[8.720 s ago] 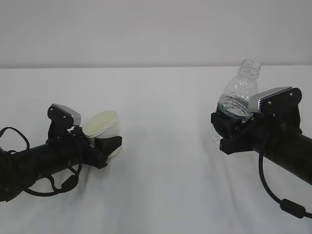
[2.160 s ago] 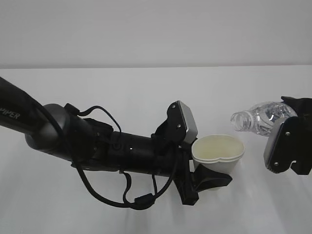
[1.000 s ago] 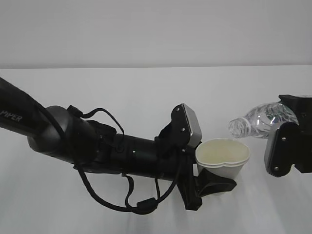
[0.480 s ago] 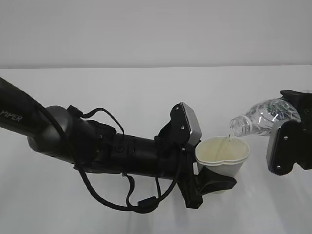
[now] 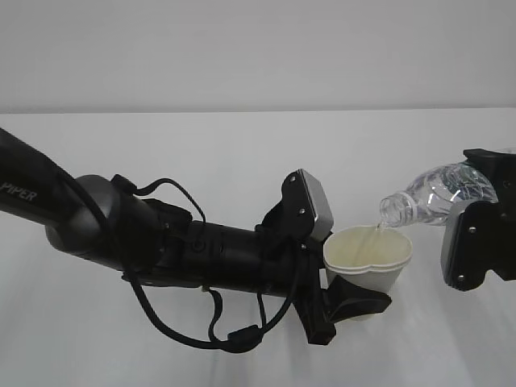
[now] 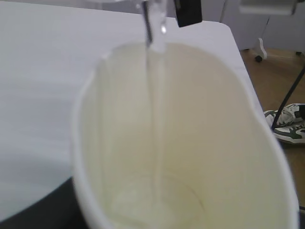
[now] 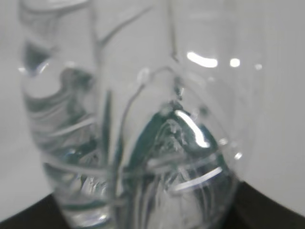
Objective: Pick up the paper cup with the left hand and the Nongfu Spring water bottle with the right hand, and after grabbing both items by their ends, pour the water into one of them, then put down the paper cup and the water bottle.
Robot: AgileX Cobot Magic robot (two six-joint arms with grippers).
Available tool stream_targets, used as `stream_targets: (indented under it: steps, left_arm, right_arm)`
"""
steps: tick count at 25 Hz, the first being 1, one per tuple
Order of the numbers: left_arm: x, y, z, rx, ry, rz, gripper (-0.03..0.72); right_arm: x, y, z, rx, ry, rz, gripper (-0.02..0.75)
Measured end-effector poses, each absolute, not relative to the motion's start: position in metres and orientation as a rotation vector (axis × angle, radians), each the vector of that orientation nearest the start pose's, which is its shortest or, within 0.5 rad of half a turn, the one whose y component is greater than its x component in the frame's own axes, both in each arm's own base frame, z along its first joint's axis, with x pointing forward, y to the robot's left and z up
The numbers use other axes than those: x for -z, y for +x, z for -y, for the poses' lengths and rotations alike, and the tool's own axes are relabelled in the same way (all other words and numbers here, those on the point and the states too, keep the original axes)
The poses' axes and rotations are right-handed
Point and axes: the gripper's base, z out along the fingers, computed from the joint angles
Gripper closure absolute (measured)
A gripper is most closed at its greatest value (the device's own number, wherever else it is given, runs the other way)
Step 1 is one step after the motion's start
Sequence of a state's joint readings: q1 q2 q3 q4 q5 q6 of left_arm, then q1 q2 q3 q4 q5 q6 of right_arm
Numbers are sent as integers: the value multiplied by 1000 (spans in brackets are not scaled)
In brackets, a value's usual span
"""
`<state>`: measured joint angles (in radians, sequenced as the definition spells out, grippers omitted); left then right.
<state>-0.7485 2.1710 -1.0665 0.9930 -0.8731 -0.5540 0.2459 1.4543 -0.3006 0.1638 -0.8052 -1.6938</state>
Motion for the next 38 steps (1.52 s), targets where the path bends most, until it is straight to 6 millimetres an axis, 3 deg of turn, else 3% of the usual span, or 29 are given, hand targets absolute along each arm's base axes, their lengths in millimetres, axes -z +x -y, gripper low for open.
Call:
stream_targets:
  steps: [38]
  left_arm:
    - [-103, 258, 318, 1030, 1330, -1555, 265]
  right_arm:
    - [-175, 229, -46, 1035, -1519, -1255, 342]
